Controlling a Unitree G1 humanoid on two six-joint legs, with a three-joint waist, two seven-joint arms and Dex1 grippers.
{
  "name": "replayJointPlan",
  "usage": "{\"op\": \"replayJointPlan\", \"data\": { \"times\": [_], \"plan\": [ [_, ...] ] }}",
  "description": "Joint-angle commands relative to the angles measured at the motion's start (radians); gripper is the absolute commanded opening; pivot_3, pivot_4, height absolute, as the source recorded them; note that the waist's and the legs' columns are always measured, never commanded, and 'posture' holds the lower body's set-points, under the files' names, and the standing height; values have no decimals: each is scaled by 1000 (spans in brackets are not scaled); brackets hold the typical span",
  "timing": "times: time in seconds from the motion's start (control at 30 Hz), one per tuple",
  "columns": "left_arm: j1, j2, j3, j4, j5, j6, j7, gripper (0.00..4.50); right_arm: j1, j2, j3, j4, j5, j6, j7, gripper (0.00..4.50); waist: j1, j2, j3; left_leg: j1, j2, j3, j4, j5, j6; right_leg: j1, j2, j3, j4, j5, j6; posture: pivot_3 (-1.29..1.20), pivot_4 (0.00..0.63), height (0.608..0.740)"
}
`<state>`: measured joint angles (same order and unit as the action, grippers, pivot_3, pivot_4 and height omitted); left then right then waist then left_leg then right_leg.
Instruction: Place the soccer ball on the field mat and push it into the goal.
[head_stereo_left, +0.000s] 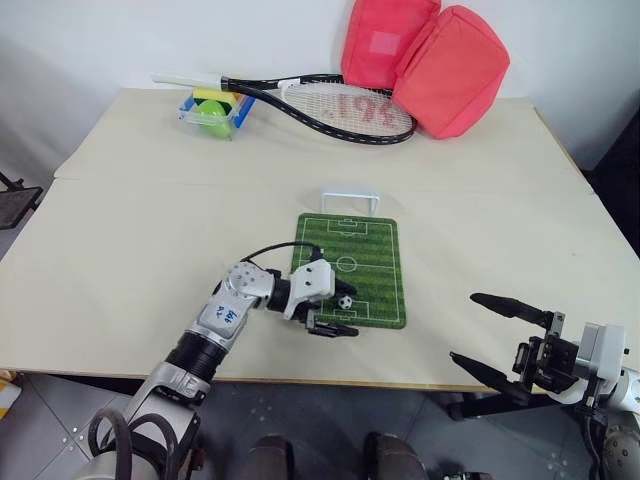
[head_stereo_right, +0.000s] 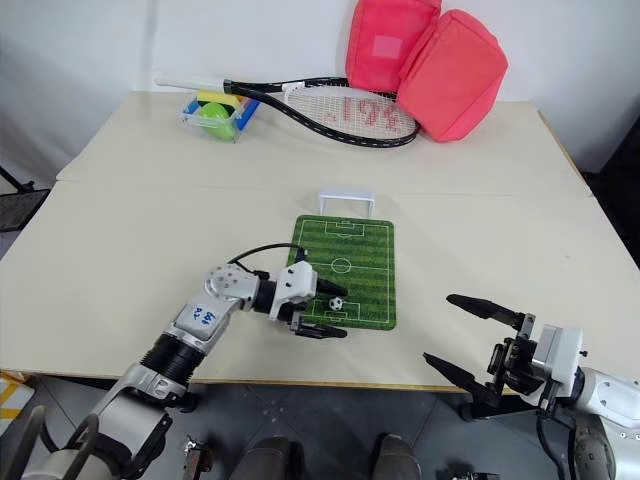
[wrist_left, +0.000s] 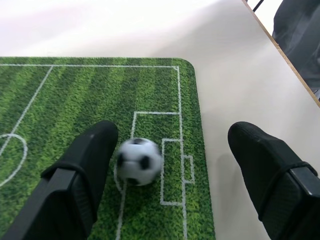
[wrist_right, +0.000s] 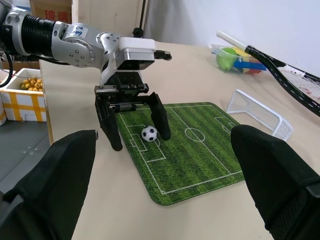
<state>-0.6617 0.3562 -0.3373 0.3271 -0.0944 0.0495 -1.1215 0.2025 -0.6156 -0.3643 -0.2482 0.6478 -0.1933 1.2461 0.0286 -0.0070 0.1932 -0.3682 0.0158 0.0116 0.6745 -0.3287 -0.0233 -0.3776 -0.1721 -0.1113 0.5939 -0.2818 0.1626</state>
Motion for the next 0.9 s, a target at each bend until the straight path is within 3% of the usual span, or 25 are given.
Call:
{"op": "replayJointPlan", "data": {
  "times": [0.03,0.37,0.63,0.77,0.9],
  "plan": [
    [6,8,19,-30,-7,-23,-5,4033,-1,-6,-13,-15,22,-2,3,4500,0,0,0,0,0,0,0,0,0,0,0,0,0,0,0,0,150,740],
    [60,81,117,-143,-140,-12,-110,4033,6,-1,-5,18,28,0,37,4500,-2,0,0,0,0,0,0,0,0,0,0,0,0,0,0,0,150,740],
    [215,275,343,-243,-342,16,-240,4033,-36,-7,-2,29,31,-1,41,4500,-7,1,0,1,1,0,1,0,0,0,0,0,1,0,0,0,150,740],
    [391,362,375,-244,-352,-24,-330,3143,-92,-19,-2,70,21,0,44,4500,-6,2,1,1,1,0,1,-1,0,0,0,0,1,0,0,0,150,740],
    [463,319,354,-301,-361,-13,-284,1869,-118,-29,-3,111,13,-3,64,4500,8,2,1,0,1,-1,2,-3,1,0,0,0,0,0,0,0,150,740]
  ]
}}
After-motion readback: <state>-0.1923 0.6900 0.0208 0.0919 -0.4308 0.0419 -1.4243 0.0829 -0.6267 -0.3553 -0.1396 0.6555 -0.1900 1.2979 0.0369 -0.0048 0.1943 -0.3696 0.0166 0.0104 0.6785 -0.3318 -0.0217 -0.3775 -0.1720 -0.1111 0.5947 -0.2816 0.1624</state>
